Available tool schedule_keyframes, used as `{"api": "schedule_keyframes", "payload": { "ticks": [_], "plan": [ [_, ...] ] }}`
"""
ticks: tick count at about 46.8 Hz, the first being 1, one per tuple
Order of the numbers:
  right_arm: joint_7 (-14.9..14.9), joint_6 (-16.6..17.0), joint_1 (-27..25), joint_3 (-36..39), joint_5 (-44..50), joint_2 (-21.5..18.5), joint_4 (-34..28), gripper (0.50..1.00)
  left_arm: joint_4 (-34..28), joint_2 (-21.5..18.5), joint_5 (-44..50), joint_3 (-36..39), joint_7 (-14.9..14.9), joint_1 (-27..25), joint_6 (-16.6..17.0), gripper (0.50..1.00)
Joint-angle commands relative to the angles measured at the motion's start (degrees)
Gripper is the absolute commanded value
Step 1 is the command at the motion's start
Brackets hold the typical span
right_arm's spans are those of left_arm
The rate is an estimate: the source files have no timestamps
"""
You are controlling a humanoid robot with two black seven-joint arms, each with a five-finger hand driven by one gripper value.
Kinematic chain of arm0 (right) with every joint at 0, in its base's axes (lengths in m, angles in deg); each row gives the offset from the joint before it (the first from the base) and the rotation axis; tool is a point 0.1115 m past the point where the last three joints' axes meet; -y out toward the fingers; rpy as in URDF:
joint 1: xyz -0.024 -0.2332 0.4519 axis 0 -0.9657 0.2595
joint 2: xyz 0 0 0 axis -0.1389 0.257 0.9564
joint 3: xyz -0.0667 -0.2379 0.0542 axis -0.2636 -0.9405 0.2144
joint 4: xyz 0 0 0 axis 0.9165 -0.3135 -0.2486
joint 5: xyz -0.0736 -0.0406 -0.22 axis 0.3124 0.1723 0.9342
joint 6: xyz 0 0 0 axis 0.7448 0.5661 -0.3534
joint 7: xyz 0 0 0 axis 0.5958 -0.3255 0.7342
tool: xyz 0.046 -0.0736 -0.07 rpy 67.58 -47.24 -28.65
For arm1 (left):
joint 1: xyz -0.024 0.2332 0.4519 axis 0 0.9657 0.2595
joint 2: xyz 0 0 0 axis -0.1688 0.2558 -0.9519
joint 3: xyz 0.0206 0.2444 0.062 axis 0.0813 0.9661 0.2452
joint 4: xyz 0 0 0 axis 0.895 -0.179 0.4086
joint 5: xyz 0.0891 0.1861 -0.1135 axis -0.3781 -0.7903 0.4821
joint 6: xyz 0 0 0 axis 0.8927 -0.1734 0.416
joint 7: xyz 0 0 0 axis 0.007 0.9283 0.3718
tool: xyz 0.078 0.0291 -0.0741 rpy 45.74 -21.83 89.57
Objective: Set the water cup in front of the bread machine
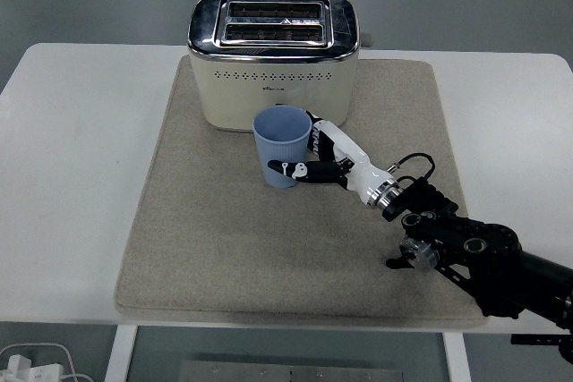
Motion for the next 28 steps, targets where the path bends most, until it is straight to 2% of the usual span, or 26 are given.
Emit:
{"api": "schedule_keyframes", "payload": {
  "ticks": [1,28],
  "plan": [
    [0.0,0.0,0.0,0.0,0.0,0.1,0.1,0.921,0.0,0.0,0.0,0.0,0.0,0.0,0.1,1.000],
    [0.0,0.2,-0.9,0.0,-0.4,1.7,0.4,0.924,0.0,0.0,0.0,0.0,0.0,0.0,0.0,1.000]
  ]
}}
